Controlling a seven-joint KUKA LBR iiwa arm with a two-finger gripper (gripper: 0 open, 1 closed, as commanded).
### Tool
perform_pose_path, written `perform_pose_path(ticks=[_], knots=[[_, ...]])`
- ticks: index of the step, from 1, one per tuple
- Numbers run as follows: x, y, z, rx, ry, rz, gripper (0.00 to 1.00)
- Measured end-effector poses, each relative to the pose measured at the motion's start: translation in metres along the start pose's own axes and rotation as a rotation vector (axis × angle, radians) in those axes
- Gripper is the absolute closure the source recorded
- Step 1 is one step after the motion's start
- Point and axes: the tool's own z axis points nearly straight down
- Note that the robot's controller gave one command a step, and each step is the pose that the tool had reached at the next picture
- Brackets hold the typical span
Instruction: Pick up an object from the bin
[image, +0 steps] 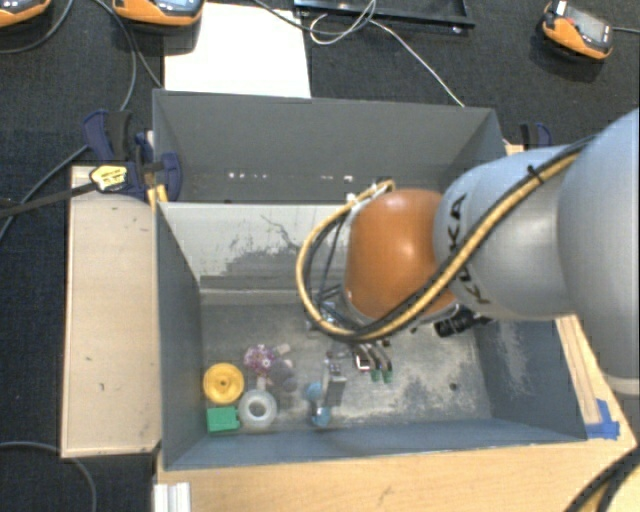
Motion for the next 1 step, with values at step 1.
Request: perform_pose_path(ticks=[1], knots=[[-0.0019, -0.0007, -0.0046, -0.001, -0.008, 0.006, 0.00]])
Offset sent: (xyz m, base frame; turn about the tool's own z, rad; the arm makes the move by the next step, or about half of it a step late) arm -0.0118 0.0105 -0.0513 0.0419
